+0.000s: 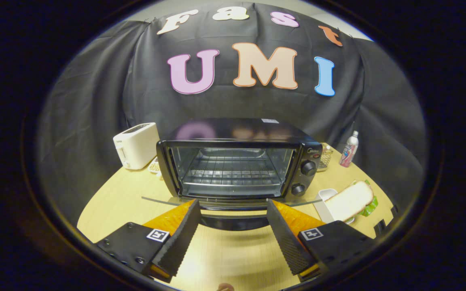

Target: Open the toaster oven, put the food inside, and close the toaster oven door.

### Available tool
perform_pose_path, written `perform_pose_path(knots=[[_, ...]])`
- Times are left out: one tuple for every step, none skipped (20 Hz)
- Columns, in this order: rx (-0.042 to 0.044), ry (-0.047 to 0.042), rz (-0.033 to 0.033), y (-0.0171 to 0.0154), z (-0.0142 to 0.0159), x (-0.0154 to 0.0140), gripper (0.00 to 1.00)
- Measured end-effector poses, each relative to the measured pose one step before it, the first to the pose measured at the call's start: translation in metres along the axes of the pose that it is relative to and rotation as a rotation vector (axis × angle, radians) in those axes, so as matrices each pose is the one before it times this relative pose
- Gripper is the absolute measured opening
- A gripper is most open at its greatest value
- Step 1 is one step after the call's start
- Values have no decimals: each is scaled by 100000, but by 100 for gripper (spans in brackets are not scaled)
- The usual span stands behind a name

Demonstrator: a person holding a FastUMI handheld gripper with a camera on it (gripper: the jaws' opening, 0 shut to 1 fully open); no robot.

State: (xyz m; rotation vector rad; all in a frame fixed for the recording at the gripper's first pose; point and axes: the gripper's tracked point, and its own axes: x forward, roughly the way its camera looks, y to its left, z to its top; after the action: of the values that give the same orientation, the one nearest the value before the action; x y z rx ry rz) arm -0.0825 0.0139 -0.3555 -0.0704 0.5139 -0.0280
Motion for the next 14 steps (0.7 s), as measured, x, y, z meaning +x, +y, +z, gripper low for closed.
perform_pose_path(knots=[[90, 891, -218, 22, -565, -104, 100], [69, 935, -111, 11, -450, -146, 100], [59, 802, -75, 20, -266, -113, 100], [-47, 426, 0, -32, -304, 25, 100], [-61, 585, 151, -3, -254, -34, 100], [17, 795, 212, -3, -415, -97, 100], [-122, 1257, 150, 29, -394, -69, 100], [-499, 1447, -61, -29, -474, -23, 100], [-1093, 1858, -312, 22, -476, -43, 100], [-1726, 1454, -423, -24, -646, -4, 100], [-1740, 1209, -302, 107, -529, -65, 100], [-1093, 1878, 405, 181, -752, 161, 100], [-1146, 2682, 343, 112, -898, 155, 100], [-1106, 2093, -129, 116, -772, 43, 99]])
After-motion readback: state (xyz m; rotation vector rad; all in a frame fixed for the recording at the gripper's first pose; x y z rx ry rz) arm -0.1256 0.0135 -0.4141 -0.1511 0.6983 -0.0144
